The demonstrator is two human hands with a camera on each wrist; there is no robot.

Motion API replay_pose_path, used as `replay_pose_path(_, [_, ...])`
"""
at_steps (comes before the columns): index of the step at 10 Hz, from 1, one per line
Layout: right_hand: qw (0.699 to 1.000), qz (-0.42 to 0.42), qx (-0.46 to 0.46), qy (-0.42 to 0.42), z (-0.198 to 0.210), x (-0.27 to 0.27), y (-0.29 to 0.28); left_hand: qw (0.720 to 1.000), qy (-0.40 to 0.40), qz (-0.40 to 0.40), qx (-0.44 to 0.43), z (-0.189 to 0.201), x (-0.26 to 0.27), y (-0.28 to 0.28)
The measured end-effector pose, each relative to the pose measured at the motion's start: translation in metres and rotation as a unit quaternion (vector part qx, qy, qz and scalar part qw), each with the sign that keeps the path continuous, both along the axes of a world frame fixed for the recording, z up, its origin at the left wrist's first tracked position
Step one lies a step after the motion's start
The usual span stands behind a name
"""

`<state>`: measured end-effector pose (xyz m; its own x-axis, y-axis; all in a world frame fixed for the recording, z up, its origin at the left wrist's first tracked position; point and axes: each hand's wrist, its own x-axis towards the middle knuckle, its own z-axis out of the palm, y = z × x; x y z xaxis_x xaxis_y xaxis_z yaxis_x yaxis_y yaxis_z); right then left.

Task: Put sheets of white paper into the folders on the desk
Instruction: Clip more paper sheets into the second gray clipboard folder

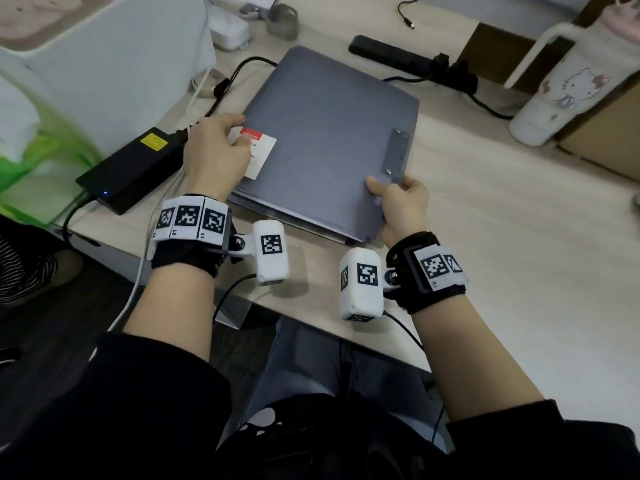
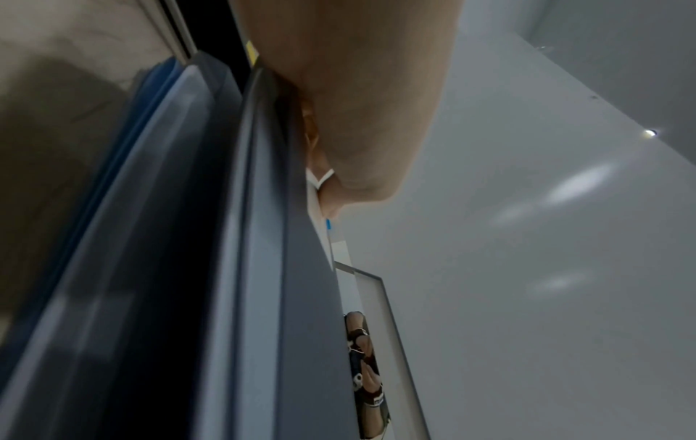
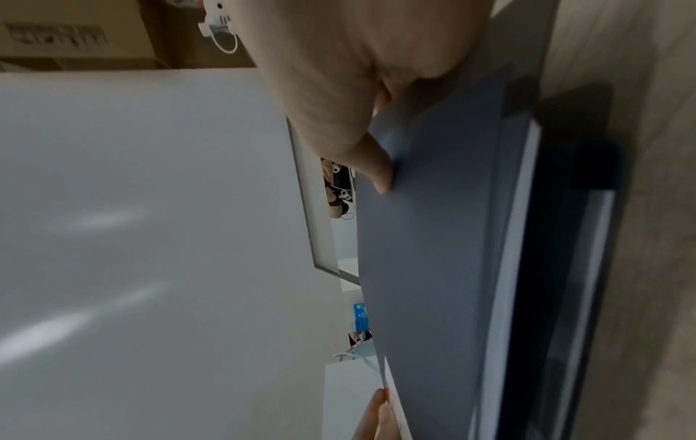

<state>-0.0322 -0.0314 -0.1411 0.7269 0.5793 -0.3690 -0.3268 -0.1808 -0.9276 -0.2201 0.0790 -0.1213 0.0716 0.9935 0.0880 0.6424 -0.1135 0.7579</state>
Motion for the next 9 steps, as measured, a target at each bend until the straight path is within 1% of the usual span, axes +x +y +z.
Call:
replay_pose_path(2, [0.996,0.013,-0.016,-0.087,-0.008,-0.002,0.006,1.000,0.007,0.017,0.014,-0.008,0.001,0.009])
replay_pose_path(4, [0.994,0.025,-0.004,-0.107,-0.010,-0.009,0.007,1.000,0.017,0.013,0.020,-0.015,-0.001,0.009])
replay_pose_path(5, [0.993,0.030,-0.024,-0.115,-0.011,-0.011,0.009,1.000,0.023,0.009,0.017,-0.015,-0.001,0.009])
replay_pose_path(6, [0.990,0.053,-0.043,-0.120,-0.016,-0.009,0.011,0.999,0.051,-0.004,0.008,-0.013,0.000,0.010])
replay_pose_path(7, [0.989,0.082,-0.059,-0.110,-0.011,-0.005,0.009,0.996,0.084,-0.027,-0.001,-0.009,0.001,0.007])
replay_pose_path(8, [0.988,0.108,-0.055,-0.096,-0.009,0.004,0.004,0.993,0.110,-0.038,0.001,-0.010,0.003,0.005])
replay_pose_path(9, [0.985,0.140,-0.043,-0.088,-0.002,0.010,-0.002,0.983,0.175,-0.051,0.028,-0.006,0.018,-0.009])
